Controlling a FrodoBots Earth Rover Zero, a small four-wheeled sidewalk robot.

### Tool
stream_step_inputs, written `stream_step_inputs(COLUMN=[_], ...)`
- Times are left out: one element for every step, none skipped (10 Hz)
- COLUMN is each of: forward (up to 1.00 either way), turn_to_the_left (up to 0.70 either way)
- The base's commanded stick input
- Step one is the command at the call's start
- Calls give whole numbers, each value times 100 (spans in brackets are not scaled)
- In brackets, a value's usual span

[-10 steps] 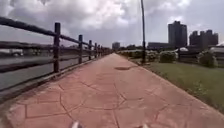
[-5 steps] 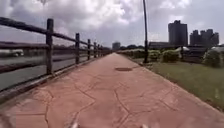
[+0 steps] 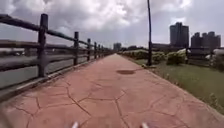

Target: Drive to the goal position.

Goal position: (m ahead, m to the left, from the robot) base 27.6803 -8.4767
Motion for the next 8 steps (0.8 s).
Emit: stream_step_inputs(forward=[70,70,70,70,70,70,70,70], turn_to_the_left=[0,0,0,0,0,0,0,0])
